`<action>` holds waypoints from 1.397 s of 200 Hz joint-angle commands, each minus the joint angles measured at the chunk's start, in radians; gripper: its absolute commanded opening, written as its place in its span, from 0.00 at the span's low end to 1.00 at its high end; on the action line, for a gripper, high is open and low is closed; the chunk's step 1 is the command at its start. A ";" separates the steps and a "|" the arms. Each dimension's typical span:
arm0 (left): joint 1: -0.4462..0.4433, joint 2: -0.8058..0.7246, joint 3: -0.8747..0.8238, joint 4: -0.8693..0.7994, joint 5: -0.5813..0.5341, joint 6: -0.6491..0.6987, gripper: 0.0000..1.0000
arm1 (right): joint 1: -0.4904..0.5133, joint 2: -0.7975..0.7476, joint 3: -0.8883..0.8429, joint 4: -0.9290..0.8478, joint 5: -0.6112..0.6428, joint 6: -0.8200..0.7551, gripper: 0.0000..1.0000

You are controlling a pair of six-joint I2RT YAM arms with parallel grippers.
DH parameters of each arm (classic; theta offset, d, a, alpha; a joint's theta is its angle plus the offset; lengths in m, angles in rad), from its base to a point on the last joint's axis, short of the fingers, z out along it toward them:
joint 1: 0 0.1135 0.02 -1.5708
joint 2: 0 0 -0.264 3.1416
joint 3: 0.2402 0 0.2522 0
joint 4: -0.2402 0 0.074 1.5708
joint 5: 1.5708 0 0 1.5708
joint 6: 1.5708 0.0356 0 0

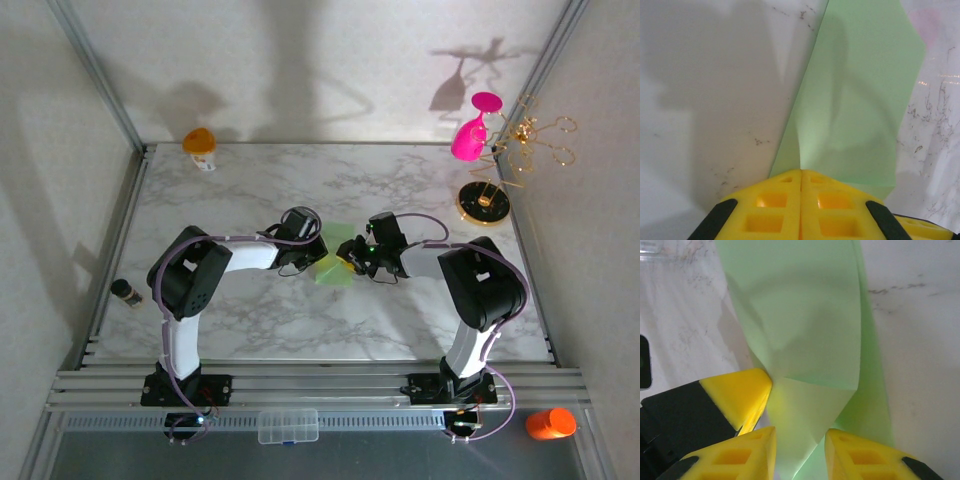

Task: Fold a paper plane with a square sheet of paper (pick it up from the middle)
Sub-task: Turn over the paper at the center of the table.

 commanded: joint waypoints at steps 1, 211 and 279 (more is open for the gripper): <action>0.009 0.009 -0.024 -0.043 -0.024 -0.005 0.07 | 0.007 0.024 0.024 0.029 -0.043 0.004 0.32; 0.032 -0.078 0.005 -0.027 0.023 -0.011 0.12 | 0.013 0.040 -0.007 0.111 -0.057 -0.007 0.05; 0.150 -0.362 -0.154 0.090 0.120 0.035 0.52 | -0.044 -0.078 -0.007 0.234 -0.172 -0.161 0.01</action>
